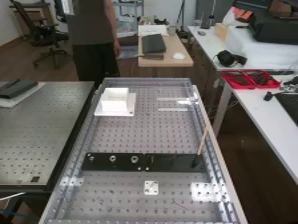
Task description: Grab the smaller nut and place it in the white container
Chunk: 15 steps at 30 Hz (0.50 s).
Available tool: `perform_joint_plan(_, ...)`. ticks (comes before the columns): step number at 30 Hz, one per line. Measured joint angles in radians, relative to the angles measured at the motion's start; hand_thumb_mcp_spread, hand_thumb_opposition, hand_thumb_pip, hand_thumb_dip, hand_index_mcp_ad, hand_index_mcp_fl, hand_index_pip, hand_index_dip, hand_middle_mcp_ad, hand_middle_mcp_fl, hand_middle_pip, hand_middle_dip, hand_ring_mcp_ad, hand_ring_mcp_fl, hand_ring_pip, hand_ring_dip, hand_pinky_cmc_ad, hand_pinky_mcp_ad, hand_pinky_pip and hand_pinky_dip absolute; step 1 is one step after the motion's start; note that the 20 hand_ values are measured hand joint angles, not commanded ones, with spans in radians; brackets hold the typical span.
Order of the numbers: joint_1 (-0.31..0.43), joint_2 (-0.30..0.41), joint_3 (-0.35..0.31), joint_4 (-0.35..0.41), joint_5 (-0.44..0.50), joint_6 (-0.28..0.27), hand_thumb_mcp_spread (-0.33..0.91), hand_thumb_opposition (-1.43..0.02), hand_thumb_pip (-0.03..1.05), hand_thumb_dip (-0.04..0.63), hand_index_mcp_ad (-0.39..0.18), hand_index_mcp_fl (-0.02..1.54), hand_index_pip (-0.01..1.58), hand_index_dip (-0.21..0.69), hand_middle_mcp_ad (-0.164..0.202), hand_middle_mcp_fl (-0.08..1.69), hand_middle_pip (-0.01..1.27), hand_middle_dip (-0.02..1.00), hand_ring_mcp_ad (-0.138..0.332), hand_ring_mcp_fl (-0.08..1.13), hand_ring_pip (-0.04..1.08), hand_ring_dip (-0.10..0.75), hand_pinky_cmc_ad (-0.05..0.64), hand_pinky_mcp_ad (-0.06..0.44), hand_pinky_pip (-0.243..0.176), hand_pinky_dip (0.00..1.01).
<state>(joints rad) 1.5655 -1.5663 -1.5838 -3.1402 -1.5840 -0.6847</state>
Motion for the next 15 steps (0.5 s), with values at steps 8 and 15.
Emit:
perform_joint_plan(8, -0.002, 0.003, -0.003, 0.004, -0.002, 0.002, 0.22, -0.25, 0.27, 0.038, -0.007, 0.01, 0.01, 0.003, -0.003, 0.01, 0.06, 0.05, 0.000, 0.01, 0.06, 0.012, 0.084, 0.065, -0.012, 0.17)
perform_joint_plan(15, -0.005, 0.002, -0.004, 0.005, -0.008, 0.004, 0.29, -0.59, 0.28, 0.035, -0.007, 0.01, 0.05, -0.010, -0.005, -0.01, 0.11, 0.13, 0.063, 0.00, 0.12, 0.012, 0.262, 0.223, -0.044, 0.38)
